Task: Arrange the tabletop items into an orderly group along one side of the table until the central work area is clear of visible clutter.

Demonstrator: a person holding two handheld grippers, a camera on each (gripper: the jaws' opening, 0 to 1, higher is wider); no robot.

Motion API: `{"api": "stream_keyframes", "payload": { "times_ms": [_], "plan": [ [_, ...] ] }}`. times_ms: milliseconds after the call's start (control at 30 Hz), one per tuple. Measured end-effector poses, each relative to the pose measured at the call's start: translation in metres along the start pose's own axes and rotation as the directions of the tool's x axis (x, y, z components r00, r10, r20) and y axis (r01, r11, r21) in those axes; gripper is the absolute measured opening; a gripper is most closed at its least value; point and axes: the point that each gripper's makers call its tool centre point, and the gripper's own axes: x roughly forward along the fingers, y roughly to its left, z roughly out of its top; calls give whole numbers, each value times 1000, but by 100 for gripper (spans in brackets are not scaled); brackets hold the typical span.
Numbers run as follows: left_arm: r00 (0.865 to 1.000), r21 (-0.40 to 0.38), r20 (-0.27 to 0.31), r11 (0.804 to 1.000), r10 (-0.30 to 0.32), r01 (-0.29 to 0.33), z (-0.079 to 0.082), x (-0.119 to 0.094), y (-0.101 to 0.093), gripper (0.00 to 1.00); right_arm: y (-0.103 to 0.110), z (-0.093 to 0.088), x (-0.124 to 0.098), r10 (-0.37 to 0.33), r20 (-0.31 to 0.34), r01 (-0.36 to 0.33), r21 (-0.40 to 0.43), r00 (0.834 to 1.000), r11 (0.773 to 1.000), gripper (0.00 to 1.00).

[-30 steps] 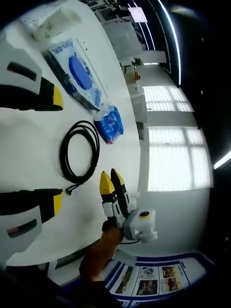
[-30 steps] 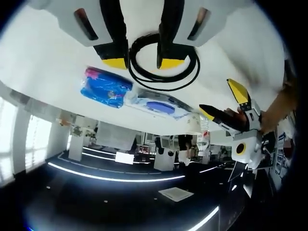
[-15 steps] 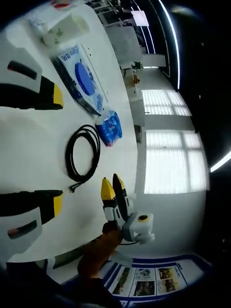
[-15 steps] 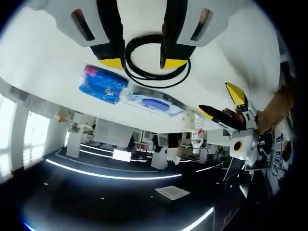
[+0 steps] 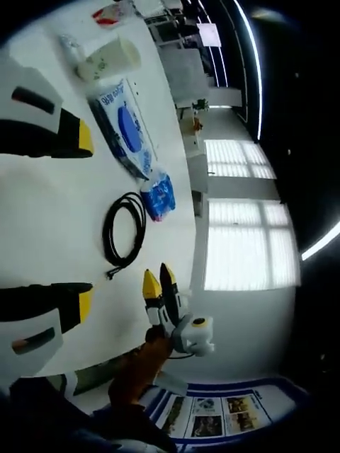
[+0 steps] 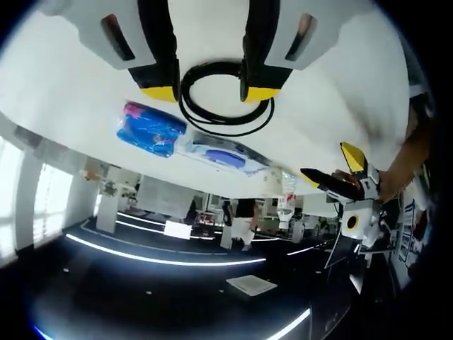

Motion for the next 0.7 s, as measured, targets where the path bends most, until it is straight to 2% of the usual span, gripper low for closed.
{"api": "stream_keyframes", "payload": {
  "times_ms": [433,700],
  "plan": [
    [998,-11,37,998,54,-54,-6,-26,7,75,4,-5,-8,0,-4,0,-7,1000,1000,36],
    [995,-16,57,996,84,-83,-9,-46,9,80,9,2,-18,2,15,-2,-7,1000,1000,41]
  ]
}}
